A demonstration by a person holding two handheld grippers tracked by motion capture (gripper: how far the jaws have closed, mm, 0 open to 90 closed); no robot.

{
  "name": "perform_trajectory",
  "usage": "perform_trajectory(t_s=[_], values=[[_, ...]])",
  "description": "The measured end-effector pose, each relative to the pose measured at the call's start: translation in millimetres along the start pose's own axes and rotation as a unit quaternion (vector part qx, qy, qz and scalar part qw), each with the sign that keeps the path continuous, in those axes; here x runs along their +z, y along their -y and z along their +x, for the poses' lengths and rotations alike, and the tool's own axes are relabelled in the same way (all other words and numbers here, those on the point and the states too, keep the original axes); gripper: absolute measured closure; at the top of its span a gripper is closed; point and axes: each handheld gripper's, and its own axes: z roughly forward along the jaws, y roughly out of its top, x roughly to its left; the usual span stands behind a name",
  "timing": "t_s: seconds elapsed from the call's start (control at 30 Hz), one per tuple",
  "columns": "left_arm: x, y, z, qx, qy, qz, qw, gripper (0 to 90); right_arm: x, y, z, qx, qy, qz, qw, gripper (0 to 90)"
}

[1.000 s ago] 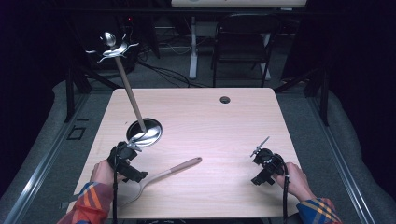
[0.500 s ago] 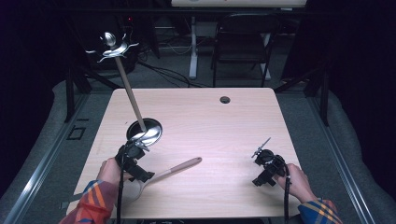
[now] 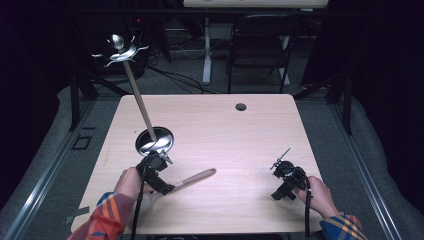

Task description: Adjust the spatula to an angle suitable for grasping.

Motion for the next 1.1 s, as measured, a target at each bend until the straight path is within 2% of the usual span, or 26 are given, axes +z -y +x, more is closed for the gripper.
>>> perform_trajectory(t_s=[0.13, 0.17, 0.23, 0.33, 0.4, 0.47, 0.5, 0.63, 0.8, 0.97, 1.1], values=[[4.9, -3.2, -2.1, 0.006, 0.002, 0.009, 0.9999, 18.9, 0.5, -0.5, 0.7, -0.001, 0.001, -0.001, 1.0, 16.0], [8.1, -5.0, -4.5, 0.008, 0.002, 0.012, 0.9999, 21.0, 1.7, 0.0, 0.8, 0.002, -0.005, -0.005, 1.0, 16.0], [9.2, -7.1, -6.5, 0.015, 0.002, 0.014, 0.9998, 29.4, 1.8, 0.2, 0.3, 0.004, -0.003, -0.004, 1.0, 15.9], [10.8, -9.0, -8.4, 0.021, 0.002, 0.015, 0.9997, 37.2, 1.6, 0.3, 0.1, 0.008, -0.006, -0.004, 0.9999, 15.9], [13.3, -10.2, -10.0, 0.026, 0.009, 0.018, 0.9995, 41.0, 2.1, 0.1, 0.2, 0.006, -0.004, -0.003, 1.0, 16.0], [16.1, -10.8, -12.1, 0.039, 0.017, 0.02, 0.9989, 42.7, 2.0, 0.0, 0.4, 0.006, -0.003, -0.003, 1.0, 16.0], [18.8, -11.3, -13.2, 0.047, 0.022, 0.024, 0.9984, 47.5, 1.9, 0.0, 0.4, 0.005, -0.003, -0.002, 1.0, 16.0], [23.2, -13.5, -14.3, 0.057, 0.027, 0.027, 0.9976, 57.2, 1.9, 0.1, 0.2, 0.008, -0.005, 0.0, 1.0, 16.0], [28.8, -17.1, -15.1, 0.068, 0.026, 0.037, 0.9967, 62.2, 2.1, 0.0, 0.2, 0.007, -0.004, 0.002, 1.0, 15.9], [34.3, -22.2, -17.1, 0.078, 0.037, 0.051, 0.9949, 69.0, 1.7, 0.2, -0.1, 0.006, -0.001, 0.004, 1.0, 16.0], [36.4, -23.9, -16.7, 0.082, 0.034, 0.058, 0.9944, 72.4, 1.7, 0.3, -0.3, 0.005, -0.001, 0.006, 1.0, 16.0]])
